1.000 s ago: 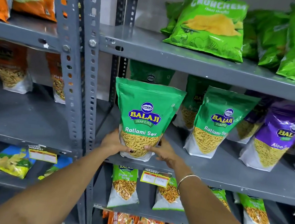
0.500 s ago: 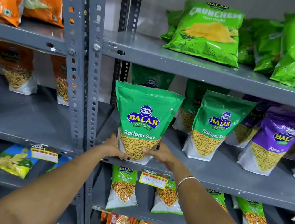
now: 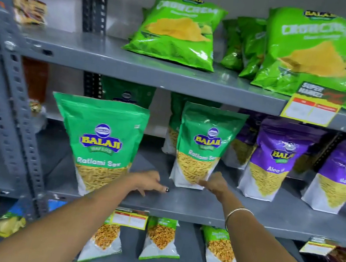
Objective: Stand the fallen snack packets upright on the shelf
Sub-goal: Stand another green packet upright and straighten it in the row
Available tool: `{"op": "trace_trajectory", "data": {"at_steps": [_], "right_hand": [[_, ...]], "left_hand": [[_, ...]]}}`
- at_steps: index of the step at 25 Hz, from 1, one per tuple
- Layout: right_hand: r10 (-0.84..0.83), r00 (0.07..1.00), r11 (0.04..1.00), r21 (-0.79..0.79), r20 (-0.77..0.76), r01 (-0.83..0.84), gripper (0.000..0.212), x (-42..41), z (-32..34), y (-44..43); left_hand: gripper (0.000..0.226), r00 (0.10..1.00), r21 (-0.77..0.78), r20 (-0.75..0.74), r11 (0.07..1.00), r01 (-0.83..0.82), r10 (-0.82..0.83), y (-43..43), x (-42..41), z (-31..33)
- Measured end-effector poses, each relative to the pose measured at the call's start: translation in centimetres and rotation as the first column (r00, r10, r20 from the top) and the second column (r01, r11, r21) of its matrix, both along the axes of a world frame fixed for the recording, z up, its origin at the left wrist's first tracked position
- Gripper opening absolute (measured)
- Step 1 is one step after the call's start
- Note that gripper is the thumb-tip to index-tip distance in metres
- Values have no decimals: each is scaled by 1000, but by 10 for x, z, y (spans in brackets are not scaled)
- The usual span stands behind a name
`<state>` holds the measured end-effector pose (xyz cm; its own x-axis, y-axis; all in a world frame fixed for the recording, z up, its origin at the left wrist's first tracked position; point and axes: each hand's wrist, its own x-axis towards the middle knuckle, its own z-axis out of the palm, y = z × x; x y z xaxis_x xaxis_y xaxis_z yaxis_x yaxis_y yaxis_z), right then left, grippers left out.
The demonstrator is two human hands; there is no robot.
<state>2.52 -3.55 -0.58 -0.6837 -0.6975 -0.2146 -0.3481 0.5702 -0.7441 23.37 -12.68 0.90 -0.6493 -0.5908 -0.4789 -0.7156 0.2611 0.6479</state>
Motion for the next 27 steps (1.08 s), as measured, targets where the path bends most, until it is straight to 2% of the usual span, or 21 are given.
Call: {"op": "trace_trajectory", "data": {"at_steps": [2, 3, 4, 5, 7, 9, 11, 17, 21, 27], "right_hand": [[0, 1000, 997, -80, 24, 2, 89, -29, -4, -6], [31, 998, 992, -122, 59, -24, 95, -40, -6, -11], [66, 990, 985, -167, 127, -45, 98, -53, -10, -15], [120, 973, 974, -212, 195, -78, 92, -63, -17, -19], [290, 910, 925, -331, 295, -187, 63, -66, -20, -18], [353, 880, 891, -400, 317, -213, 62, -62, -22, -12], [345, 872, 876, -454, 348, -165, 67, -57, -26, -6], [313, 899, 898, -403, 308, -175, 72, -29, -27, 32], [245, 933, 926, -348, 262, -145, 80, -12, -21, 49], [269, 936, 920, -347, 229, -179, 83, -2, -17, 62]], "left_hand": [[75, 974, -98, -136, 976, -193, 179, 0, -42, -7], [83, 945, -108, -212, 956, -274, 247, 0, -58, -9], [84, 914, -98, -260, 933, -346, 311, 0, -73, -12], [82, 882, -70, -292, 912, -405, 370, -3, -85, -16], [68, 838, -48, -326, 878, -476, 437, -4, -98, -25], [59, 821, -93, -325, 848, -522, 470, 4, -101, -28], [60, 812, -121, -323, 830, -545, 486, 9, -98, -31], [60, 860, -205, -259, 845, -494, 440, 39, -69, -27], [60, 880, -202, -262, 869, -452, 397, 51, -53, -28], [58, 871, -153, -328, 889, -431, 365, 60, -43, -25]]}}
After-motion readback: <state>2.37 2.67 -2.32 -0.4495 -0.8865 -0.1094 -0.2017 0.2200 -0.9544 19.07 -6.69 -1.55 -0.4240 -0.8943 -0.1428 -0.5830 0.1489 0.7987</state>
